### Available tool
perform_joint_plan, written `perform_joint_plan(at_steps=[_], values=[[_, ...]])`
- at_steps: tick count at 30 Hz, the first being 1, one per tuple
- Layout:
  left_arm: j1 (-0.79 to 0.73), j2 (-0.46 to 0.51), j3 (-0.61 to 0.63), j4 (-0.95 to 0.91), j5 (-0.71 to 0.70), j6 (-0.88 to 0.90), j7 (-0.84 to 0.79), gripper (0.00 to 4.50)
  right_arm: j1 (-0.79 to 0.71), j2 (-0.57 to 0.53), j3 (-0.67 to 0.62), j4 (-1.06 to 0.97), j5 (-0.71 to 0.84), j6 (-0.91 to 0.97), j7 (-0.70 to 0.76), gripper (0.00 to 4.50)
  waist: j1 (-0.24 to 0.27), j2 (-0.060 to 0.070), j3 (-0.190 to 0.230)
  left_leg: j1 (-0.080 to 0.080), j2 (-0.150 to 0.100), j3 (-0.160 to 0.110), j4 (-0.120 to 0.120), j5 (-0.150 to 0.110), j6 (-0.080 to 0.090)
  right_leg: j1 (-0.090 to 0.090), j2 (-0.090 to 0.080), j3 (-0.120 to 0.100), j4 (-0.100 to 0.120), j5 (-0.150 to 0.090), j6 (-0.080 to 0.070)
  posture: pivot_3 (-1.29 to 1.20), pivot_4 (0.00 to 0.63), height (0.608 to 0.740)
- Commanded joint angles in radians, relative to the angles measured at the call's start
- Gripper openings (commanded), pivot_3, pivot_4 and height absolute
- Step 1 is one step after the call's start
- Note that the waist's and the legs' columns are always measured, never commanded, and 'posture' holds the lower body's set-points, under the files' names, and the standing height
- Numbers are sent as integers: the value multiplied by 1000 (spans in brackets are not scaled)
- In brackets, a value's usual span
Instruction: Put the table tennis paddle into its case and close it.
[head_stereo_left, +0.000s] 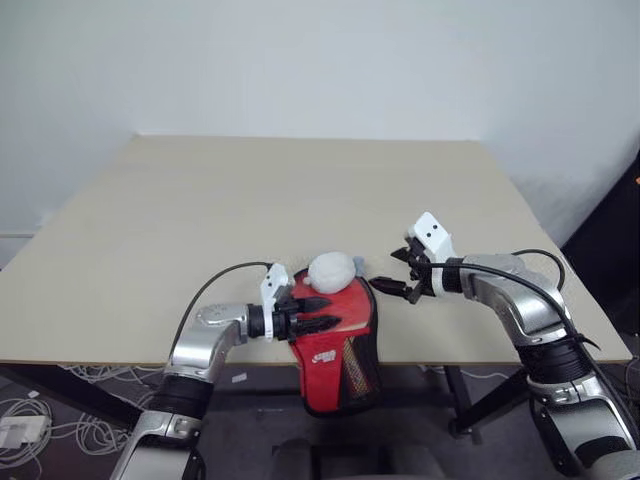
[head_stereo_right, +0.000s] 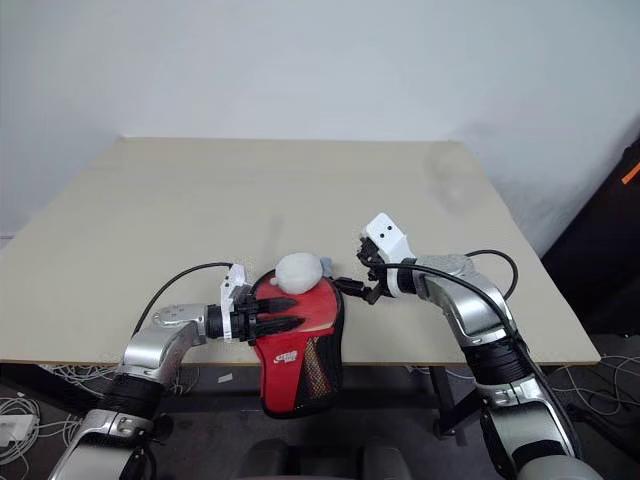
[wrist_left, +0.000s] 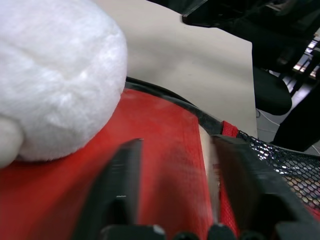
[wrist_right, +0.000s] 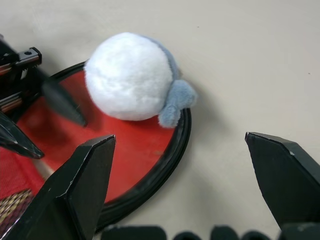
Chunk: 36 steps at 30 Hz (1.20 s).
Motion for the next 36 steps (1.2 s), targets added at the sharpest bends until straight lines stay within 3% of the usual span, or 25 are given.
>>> perform_joint_plan(at_steps=[1, 4, 16, 30, 33, 36], values=[[-42, -8, -13, -10, -2, -18, -6, 1059, -53, 33, 1, 11, -4, -35, -26, 4500, 0, 0, 0, 0, 0, 0, 0, 0, 0, 0, 0, 0, 0, 0, 0, 0, 0, 740], [-55, -6, -22, 0, 3, -28, -7, 33, -75, 63, 9, 41, -8, -48, -40, 4500, 0, 0, 0, 0, 0, 0, 0, 0, 0, 0, 0, 0, 0, 0, 0, 0, 0, 740], [-62, -15, -49, 27, 44, -59, 35, 33, -158, 212, 79, 211, -52, -109, -83, 4500, 0, 0, 0, -1, 0, -1, 0, 0, 0, 0, 0, 0, 0, 0, 0, 0, 0, 740], [-62, -7, -48, 91, 79, -108, 65, 33, -183, 302, 118, 426, -108, -203, -86, 4500, 0, 0, 0, 1, 0, -1, 0, 0, 0, 1, 0, 0, 1, 0, 0, 0, 0, 740], [-65, -4, -45, 112, 83, -118, 64, 0, -198, 315, 102, 464, -113, -219, -105, 3885, -1, 1, 0, 2, 0, -1, 0, 0, 0, 2, 0, 0, 1, 0, 0, 0, 0, 740], [-67, -2, -45, 130, 87, -127, 62, 0, -206, 327, 84, 485, -115, -229, -120, 2866, -1, 1, 0, 2, 0, -1, 0, 0, 0, 2, 0, 0, 1, 0, 0, 0, 0, 740]])
